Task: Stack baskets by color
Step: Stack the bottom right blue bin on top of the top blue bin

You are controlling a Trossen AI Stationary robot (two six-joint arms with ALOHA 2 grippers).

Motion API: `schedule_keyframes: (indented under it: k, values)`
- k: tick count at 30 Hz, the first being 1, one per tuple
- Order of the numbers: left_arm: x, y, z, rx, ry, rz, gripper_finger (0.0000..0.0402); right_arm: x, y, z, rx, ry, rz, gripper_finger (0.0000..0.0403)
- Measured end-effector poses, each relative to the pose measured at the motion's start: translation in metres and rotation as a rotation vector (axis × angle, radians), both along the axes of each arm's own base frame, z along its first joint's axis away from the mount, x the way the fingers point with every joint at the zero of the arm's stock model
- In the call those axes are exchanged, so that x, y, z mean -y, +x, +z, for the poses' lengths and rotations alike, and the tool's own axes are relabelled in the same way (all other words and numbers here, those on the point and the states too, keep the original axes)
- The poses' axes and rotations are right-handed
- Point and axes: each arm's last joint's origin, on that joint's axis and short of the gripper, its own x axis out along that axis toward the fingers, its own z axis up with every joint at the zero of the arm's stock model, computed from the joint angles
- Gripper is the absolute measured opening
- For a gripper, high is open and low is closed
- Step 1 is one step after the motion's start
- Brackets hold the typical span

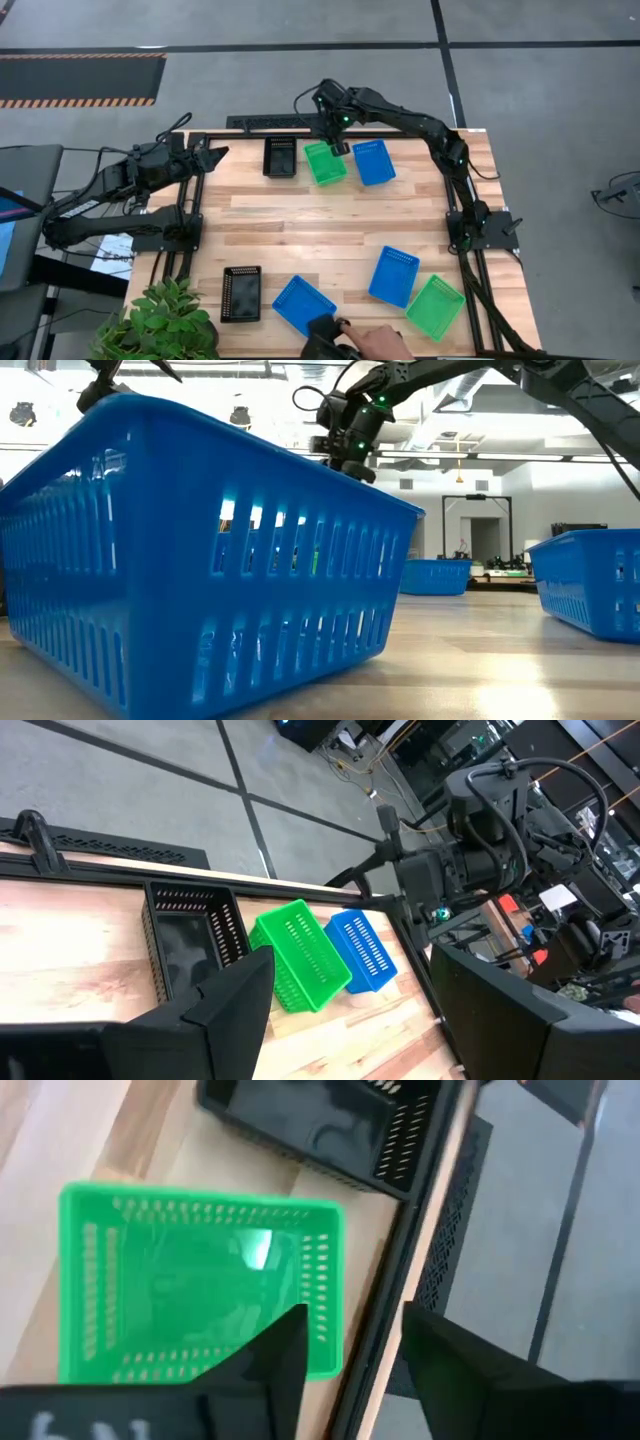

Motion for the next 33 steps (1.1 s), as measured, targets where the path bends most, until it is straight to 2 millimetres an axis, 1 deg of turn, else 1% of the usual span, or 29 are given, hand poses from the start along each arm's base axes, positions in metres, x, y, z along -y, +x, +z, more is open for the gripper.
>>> schedule_keyframes:
  k: [3,5,8,11,14,17,22,23,26,28,30,33]
  values:
    - [0.0,0.0,0.0,0.0,0.0,-0.001,0.0256,0.002,-0.003,0.009,0.035,0.03,-0.076,0.0212]
    - [0.0,0.0,0.0,0.0,0.0,-0.001,0.0256,0.002,-0.007,0.025,0.093,0.05,-0.139,0.0223]
    - [0.0,0.0,0.0,-0.008,0.008,-0.01,0.0256,-0.001,-0.021,0.057,0.172,0.085,-0.237,0.0233]
    - [0.001,0.0,0.0,-0.015,0.013,-0.034,0.0256,-0.01,-0.04,0.087,0.226,0.148,-0.351,0.0234]
    - [0.001,0.001,0.0,-0.019,0.012,-0.066,0.0256,-0.023,-0.065,0.116,0.275,0.215,-0.463,0.0233]
    - [0.002,0.001,0.0,-0.024,0.015,-0.091,0.0256,-0.039,-0.09,0.135,0.269,0.299,-0.578,0.0231]
    - [0.002,0.001,0.0,-0.028,0.019,-0.099,0.0256,-0.066,-0.13,0.147,0.128,0.427,-0.758,0.0231]
    - [0.002,0.001,0.0,-0.03,0.021,-0.1,0.0256,-0.072,-0.136,0.148,0.105,0.451,-0.793,0.0231]
    - [0.002,0.001,0.0,-0.035,0.028,-0.103,0.0256,-0.09,-0.143,0.148,0.12,0.505,-0.862,0.0231]
    - [0.002,0.001,0.0,-0.041,0.035,-0.106,0.0256,-0.108,-0.15,0.144,0.092,0.522,-0.882,0.0231]
    - [0.002,0.001,0.0,-0.047,0.043,-0.109,0.0256,-0.128,-0.159,0.137,0.053,0.501,-0.914,0.0231]
    - [0.002,0.001,0.0,-0.05,0.047,-0.111,0.0256,-0.158,-0.168,0.114,0.005,0.49,-0.948,0.0231]
